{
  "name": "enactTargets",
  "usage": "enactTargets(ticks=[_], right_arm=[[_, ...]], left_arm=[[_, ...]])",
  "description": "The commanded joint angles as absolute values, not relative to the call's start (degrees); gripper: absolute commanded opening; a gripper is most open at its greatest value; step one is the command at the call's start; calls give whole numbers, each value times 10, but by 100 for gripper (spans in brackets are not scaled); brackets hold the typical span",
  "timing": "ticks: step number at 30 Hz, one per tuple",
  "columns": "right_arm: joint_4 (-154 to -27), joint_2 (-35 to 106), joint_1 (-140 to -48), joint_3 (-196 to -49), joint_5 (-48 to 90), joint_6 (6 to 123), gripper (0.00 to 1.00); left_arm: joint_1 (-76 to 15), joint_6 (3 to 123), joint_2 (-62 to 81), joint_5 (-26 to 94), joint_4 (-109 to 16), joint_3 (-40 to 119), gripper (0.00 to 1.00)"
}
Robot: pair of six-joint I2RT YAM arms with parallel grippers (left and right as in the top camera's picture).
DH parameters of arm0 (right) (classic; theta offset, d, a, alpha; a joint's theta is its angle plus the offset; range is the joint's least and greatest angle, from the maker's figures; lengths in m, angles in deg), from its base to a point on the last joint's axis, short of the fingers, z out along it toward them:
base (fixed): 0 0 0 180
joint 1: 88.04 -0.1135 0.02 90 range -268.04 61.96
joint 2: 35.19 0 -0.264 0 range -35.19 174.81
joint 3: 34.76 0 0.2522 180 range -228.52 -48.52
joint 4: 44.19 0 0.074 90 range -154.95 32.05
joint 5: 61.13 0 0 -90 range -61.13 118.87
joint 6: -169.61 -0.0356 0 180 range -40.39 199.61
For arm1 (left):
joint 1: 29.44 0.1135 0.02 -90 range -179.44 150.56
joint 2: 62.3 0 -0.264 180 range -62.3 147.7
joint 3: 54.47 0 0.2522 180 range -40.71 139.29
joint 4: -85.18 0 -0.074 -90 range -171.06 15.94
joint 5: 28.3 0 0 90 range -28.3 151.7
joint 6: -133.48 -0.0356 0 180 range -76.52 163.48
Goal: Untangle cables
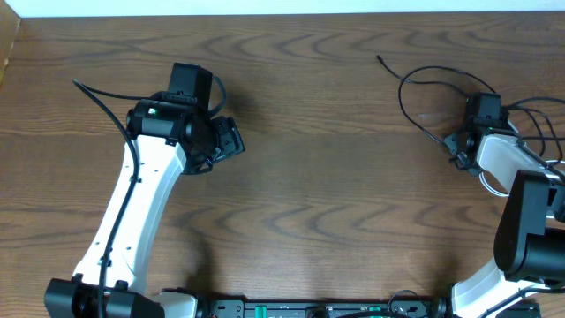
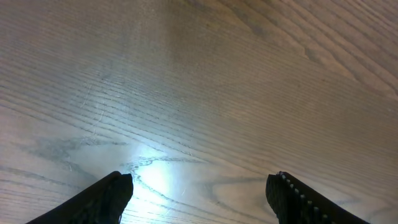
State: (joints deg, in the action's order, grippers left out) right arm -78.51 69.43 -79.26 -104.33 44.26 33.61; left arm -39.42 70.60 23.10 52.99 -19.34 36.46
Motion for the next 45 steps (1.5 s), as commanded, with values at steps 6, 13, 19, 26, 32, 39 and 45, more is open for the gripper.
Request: enactTargets(ticks=[6,13,19,26,32,39,45], right_arm=[[-820,706,-791,-1035,438,329,11],[-821,705,-791,-1035,434,330,1],[-822,663,-791,-1057,411,447,1],[-878,558,-785,-1150,391,565,1],[-890,505,-765,-1178,390,566,2],[-923,530,-762,-1159,388,565,41],[-892,601,-762,-1155,350,611,44]], left_arm=[[-395,701,235,533,-190,362,75],[-395,701,235,533,-190,362,75],[-395,701,235,533,-190,362,75],[-395,701,235,533,-190,362,75],[-395,701,235,533,-190,362,75],[-395,701,235,533,-190,362,75],[-395,701,235,533,-190,362,75]])
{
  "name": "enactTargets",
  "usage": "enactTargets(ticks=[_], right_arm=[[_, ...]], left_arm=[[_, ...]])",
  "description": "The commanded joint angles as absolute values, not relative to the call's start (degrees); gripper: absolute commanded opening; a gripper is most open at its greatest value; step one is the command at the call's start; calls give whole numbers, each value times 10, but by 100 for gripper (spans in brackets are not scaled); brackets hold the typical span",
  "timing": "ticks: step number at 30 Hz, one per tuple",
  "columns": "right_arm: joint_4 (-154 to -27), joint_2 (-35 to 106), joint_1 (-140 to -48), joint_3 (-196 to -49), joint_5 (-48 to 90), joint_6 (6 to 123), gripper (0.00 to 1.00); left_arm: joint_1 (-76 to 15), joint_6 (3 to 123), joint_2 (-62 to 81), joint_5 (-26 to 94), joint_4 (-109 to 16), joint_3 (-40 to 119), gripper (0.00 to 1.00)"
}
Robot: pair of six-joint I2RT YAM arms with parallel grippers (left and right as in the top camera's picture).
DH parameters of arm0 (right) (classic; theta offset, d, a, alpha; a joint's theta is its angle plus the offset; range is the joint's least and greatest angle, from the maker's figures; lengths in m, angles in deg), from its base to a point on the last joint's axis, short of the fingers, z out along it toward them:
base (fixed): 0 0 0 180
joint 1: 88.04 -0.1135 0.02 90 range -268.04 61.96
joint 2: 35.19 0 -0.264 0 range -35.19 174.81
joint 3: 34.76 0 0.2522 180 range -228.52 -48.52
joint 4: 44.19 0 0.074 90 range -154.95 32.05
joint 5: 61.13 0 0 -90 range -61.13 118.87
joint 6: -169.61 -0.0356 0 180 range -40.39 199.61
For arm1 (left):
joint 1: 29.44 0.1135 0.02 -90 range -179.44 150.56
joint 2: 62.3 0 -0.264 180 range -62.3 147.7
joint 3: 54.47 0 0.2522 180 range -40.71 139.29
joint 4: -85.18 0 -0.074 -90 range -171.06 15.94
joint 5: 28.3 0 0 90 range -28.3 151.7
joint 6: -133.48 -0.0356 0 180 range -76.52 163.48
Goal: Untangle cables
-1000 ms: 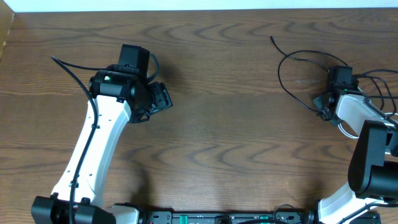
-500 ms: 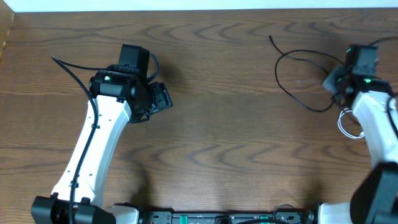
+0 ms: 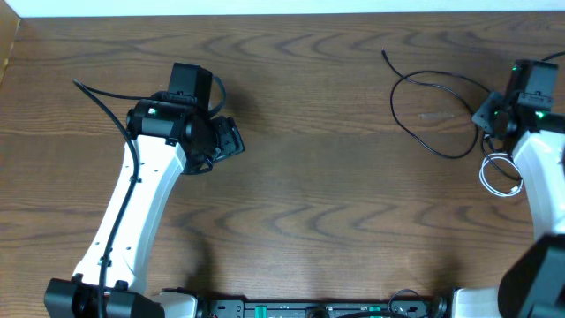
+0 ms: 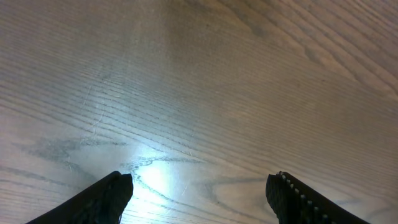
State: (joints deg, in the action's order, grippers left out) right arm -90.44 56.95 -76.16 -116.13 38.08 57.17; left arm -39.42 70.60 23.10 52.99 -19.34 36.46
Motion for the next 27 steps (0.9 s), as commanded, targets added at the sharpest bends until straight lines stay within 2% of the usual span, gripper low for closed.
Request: enactTargets(ticks=[1,7,11,17,27], right_arm=[[-880,616,-762,-1155,329,629,45],[-860,694,-762,-1155,294,651,46],[-871,746,-762,-1155,356,627,45],[-886,756,-759,-1155,410,610,46],[-902,756,-755,-1155,403,610,46]], left_arm=[[-395,701,235,533,-190,362,75],[-395,701,235,533,-190,362,75],[-395,701,235,533,-189,362,75],[-395,701,235,533,-190,362,75],[-395,701,235,533,-190,362,75]])
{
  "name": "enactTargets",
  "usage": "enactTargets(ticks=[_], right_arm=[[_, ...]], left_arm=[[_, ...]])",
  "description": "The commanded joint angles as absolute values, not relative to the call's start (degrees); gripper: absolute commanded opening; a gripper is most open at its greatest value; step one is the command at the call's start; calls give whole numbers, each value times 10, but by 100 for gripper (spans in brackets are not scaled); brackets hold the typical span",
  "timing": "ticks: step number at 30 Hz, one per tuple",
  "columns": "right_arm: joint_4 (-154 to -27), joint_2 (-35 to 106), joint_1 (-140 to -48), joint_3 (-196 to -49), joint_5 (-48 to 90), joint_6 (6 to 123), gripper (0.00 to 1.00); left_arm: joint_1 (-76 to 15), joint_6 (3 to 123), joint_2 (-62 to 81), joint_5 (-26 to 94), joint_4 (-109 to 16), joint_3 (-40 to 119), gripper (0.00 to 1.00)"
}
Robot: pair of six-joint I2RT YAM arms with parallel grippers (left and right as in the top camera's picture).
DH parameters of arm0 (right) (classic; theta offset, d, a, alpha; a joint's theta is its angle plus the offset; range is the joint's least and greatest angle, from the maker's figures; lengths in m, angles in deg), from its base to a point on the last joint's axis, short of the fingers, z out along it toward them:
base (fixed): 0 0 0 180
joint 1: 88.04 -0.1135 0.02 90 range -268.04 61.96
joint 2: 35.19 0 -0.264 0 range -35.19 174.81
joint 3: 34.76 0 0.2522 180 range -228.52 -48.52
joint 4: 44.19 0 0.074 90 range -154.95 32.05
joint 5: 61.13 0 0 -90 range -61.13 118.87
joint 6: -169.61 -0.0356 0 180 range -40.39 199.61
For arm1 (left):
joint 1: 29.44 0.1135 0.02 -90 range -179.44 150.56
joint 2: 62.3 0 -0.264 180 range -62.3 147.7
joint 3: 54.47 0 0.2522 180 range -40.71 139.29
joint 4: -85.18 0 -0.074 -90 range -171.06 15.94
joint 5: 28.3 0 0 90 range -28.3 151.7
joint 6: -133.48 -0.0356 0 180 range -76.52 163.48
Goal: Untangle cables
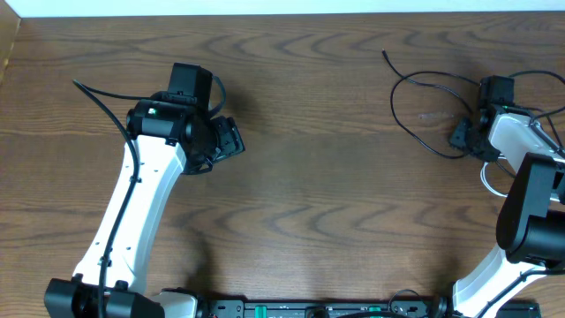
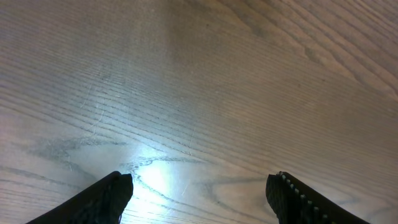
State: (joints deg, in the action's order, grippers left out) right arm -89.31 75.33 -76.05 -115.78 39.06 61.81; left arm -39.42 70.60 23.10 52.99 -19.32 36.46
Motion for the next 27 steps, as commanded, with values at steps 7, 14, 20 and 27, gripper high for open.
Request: enactTargets(ticks=[7,14,20,27], right_arm=[[-903,765,-755,-1150,396,599,47],[-901,789,-755,-1148,378,599,36],[-898,789,-755,-1148,345,599,20],[-889,789,-755,-1148,283,599,20]], left_arm=[[-395,701,235,533,-190,362,75],[-395,701,235,533,-187,362,75],[-395,701,235,533,-188,362,75],[-395,701,235,533,-187,362,75]])
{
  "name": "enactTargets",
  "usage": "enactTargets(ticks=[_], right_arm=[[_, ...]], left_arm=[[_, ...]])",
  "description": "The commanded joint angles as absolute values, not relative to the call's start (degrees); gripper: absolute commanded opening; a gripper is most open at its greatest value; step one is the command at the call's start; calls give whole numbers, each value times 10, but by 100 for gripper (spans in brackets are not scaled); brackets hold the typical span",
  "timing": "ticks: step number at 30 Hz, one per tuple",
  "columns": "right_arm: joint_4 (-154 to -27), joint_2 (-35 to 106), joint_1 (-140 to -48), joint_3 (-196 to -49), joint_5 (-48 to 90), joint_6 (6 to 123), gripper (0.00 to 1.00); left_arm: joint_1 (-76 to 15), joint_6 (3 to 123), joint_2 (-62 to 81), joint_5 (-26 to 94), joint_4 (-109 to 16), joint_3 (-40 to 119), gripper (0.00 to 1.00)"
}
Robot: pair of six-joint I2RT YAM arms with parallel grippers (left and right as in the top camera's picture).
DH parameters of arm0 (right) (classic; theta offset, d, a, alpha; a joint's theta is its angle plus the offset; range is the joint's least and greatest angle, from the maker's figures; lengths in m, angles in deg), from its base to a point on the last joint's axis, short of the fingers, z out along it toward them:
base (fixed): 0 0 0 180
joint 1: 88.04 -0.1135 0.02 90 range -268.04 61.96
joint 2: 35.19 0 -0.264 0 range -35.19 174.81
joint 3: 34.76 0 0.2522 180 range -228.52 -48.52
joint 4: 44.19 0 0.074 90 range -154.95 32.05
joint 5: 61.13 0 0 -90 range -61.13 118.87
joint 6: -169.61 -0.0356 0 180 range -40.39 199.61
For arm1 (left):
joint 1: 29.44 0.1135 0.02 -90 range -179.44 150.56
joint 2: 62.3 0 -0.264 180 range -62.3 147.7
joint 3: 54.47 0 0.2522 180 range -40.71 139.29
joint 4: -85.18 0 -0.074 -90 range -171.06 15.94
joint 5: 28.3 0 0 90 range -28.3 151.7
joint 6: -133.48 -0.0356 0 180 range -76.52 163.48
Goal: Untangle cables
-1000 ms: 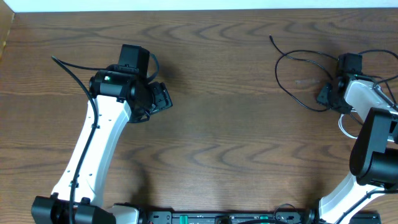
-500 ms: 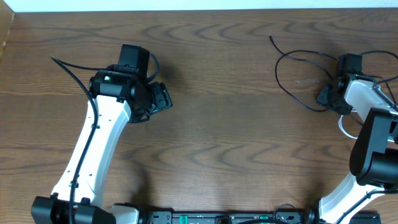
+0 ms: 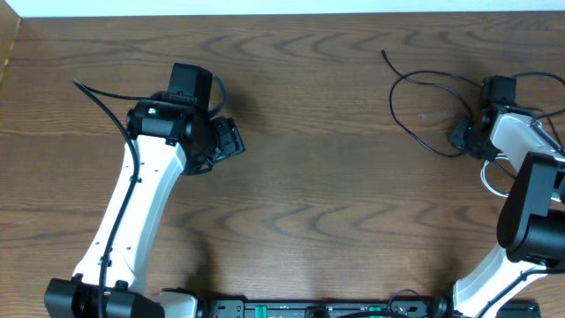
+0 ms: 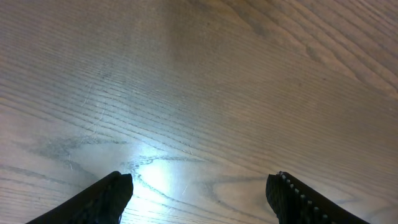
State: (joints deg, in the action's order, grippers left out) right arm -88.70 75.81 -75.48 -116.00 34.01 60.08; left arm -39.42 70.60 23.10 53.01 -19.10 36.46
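A thin black cable (image 3: 399,87) lies in one wide loop at the back right of the wooden table (image 3: 318,194). Its free end points back-left. My right gripper (image 3: 461,137) sits at the loop's near right end, touching or just over the cable; its jaws are too small to read. A white cable (image 3: 487,179) curls just in front of the right arm, partly hidden by it. My left gripper (image 3: 228,140) hangs over bare wood at the centre left, far from both cables. It is open (image 4: 200,183), with nothing between its fingers.
More black leads (image 3: 534,104) trail along the right edge behind the right arm. The left arm's own black lead (image 3: 99,99) arcs out to the left. A pale wall edge runs along the table's back.
The right gripper was first at the black cable's near right part, with leads bunched around it. Then it was further back at the right edge, the black loop spread wide and the white coil uncovered. Afterwards it was back at the loop's right end. The left arm never moved.
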Motion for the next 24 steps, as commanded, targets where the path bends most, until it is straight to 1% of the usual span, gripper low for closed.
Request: enactTargets(ticks=[1,5,9,10,11,13,16,24], right_arm=[[-890,789,-755,-1148,271,599,20],[-901,789,-755,-1148,238,599,23],[-923,789,-755,-1148,242,584,22],[-924,789,-755,-1148,242,584,21],[-925,789,-755,-1148,242,583,16],[-928,789,-755,-1148,242,570,9],[-936,789,-755,-1148,242,558,3],[-934,788,-755,-1149,242,559,1]], left_arm=[[-395,701,235,533,-187,362,75],[-395,701,235,533,-187,362,75],[-395,701,235,533,-188,362,75],[-395,701,235,533,-188,362,75],[-395,701,235,533,-187,362,75],[-395,701,235,533,-187,362,75],[-395,701,235,533,-187,362,75],[-395,701,235,533,-187,362,75]])
